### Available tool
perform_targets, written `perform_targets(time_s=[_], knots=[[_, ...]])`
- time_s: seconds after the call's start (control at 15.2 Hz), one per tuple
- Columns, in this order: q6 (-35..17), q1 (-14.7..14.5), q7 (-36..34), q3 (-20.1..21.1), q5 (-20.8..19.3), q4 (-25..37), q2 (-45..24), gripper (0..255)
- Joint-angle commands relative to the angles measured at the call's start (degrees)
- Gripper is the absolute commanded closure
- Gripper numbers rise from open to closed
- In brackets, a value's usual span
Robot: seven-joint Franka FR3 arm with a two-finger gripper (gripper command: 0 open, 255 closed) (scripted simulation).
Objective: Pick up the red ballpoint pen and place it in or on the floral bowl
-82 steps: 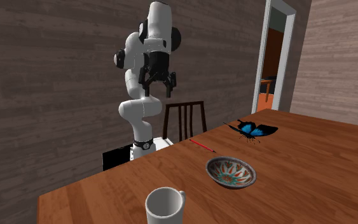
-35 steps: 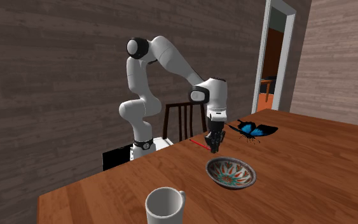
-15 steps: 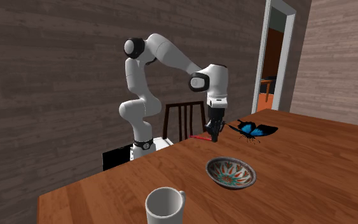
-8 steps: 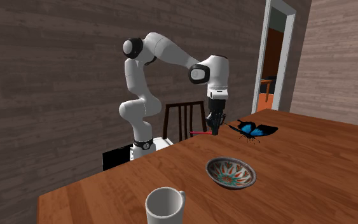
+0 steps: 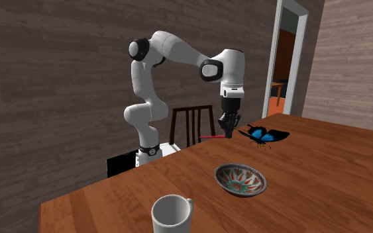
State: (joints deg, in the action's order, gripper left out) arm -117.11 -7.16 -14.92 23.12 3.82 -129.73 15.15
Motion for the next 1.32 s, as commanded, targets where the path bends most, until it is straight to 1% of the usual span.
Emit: perform_targets(time_s=[0.0,0.26,0.53,0.79,0.99,1.25], knots=[[-0.26,1.23,0.93,-0.66,-1.57,2.9,-3.38,255],[0.5,3.21,2.44,-1.9,-4.66,10.47,-10.61,255],[2.15,4.53,3.81,-3.08,-7.5,19.19,-18.11,255],[4.76,5.22,5.2,-4.24,-10.03,29.3,-25.98,255],[7.53,5.3,6.39,-5.14,-11.78,38.37,-32.51,255],[4.68,5.29,6.12,-5.3,-12.04,36.02,-33.04,255]])
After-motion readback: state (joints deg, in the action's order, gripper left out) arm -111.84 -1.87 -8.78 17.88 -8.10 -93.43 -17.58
